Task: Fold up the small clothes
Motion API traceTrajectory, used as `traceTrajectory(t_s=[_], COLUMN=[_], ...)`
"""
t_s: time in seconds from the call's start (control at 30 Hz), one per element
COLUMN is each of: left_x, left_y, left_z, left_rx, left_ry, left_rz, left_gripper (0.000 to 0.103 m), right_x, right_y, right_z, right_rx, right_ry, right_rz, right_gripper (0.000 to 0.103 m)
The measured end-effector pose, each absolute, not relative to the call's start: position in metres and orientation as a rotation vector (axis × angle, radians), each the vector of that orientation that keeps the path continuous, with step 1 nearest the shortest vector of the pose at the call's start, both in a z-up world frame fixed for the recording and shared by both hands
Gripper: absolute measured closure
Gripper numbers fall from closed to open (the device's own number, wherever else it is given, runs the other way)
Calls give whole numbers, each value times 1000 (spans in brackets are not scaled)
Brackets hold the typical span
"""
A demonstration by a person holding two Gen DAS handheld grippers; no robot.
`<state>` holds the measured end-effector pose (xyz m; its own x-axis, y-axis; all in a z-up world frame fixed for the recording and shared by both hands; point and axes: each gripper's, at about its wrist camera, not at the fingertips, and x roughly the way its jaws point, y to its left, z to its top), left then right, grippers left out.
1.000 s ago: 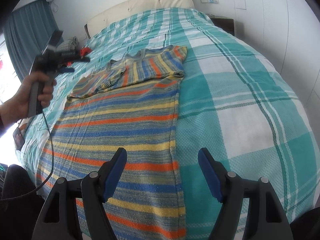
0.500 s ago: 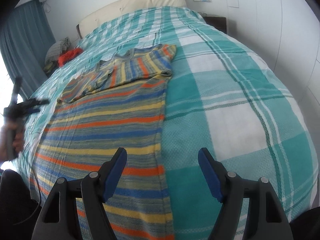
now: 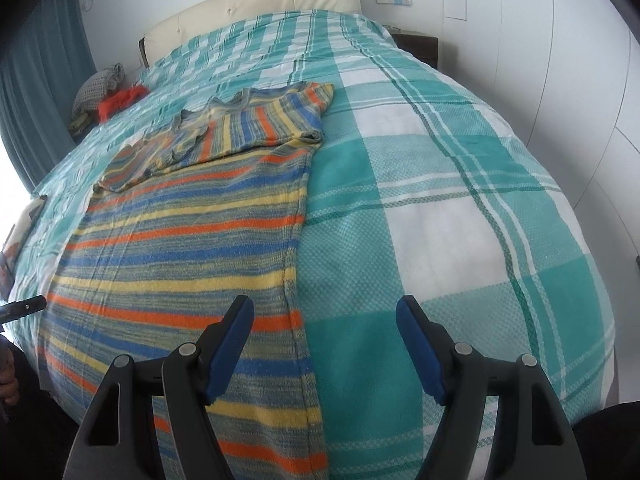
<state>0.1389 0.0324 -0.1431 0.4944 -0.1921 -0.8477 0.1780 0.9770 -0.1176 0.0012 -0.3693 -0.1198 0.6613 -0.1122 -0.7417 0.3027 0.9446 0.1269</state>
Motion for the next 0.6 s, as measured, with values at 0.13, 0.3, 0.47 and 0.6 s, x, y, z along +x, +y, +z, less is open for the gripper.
traceTrajectory(t_s=[0.13, 0.3, 0.47, 0.6], left_x=[131, 116, 100, 87], left_y=[31, 33, 30, 29], left_z=[-144, -151, -162, -169], left_rx=[6, -2, 23, 5], left_ry=[1027, 1068, 1122, 1175], left_rz=[-226, -240, -263, -308], left_gripper=[5, 5, 6, 15], right_x=[2, -4, -20, -40], right_y=[-365, -369, -390, -397], right_z=[-125, -118, -112, -121], right_rx=[234, 271, 425, 541], right_ry=[843, 841, 923, 1092], right_rz=[-233, -210, -131, -53], right_gripper=[30, 30, 30, 30])
